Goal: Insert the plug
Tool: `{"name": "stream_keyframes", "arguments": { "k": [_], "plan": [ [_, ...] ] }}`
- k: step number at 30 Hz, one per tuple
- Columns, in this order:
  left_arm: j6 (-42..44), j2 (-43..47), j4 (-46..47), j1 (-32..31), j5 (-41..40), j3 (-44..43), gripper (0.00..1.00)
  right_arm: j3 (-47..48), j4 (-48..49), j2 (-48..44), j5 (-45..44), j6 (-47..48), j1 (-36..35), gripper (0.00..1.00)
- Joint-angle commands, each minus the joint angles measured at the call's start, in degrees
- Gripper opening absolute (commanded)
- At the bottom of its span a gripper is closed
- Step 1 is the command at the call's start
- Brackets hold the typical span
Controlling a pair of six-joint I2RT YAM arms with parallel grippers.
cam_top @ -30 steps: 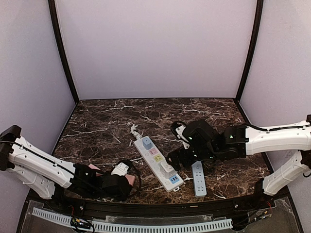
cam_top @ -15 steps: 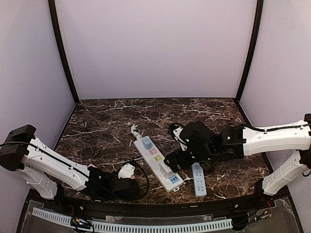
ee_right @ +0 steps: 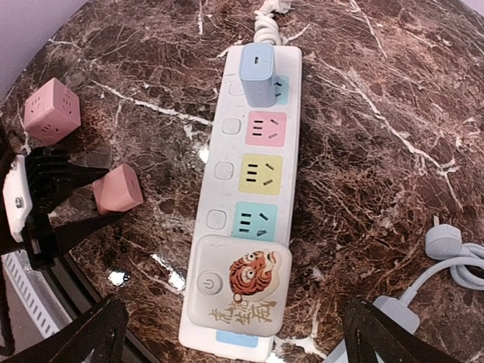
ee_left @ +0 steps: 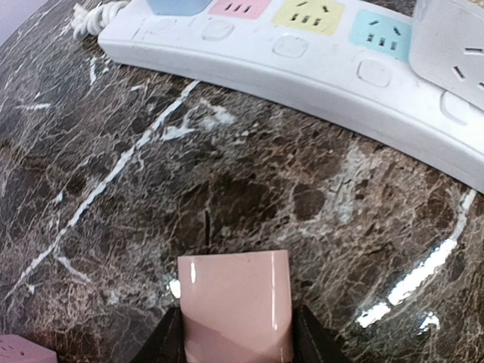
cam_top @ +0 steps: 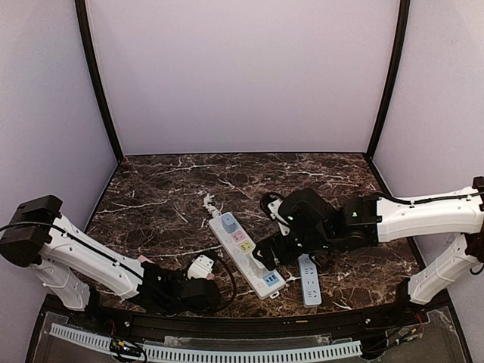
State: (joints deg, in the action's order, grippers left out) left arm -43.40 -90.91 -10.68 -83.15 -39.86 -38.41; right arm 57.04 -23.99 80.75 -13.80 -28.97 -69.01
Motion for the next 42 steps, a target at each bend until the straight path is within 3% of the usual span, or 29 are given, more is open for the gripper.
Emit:
{"name": "stream_keyframes", "arguments": {
  "k": [1, 4, 8, 16, 33, 42],
  "plan": [
    [8.7, 2.9, 9.3, -0.2, -0.1, 2.9, 0.33, 3.0, 0.2, 0.1, 4.8, -2.8, -0.6, 0.99],
    [16.9, 7.2, 17.6, -0.3, 0.3, 6.1, 0.31, 4.9, 0.3, 0.7, 8.7, -5.2, -0.5, 0.99],
    [32.2, 13.9, 40.0, -0.2, 5.1, 13.6, 0.27, 8.4, -0.8, 2.1, 13.0, -6.8, -0.4, 0.99],
    [49.5, 12.8, 62.4, -0.2, 12.3, 18.0, 0.25, 13.3, -4.0, 6.5, 22.5, -10.2, -0.4, 0.94],
    [60.3, 10.6, 71.3, -0.3, 16.9, 17.0, 0.24, 13.4, -4.8, 7.3, 32.8, -12.7, -0.2, 0.71],
    [63.2, 8.7, 73.1, -0.2, 17.2, 15.8, 0.24, 15.4, -4.8, 9.2, 35.6, -12.2, -0.2, 0.52]
  ]
}}
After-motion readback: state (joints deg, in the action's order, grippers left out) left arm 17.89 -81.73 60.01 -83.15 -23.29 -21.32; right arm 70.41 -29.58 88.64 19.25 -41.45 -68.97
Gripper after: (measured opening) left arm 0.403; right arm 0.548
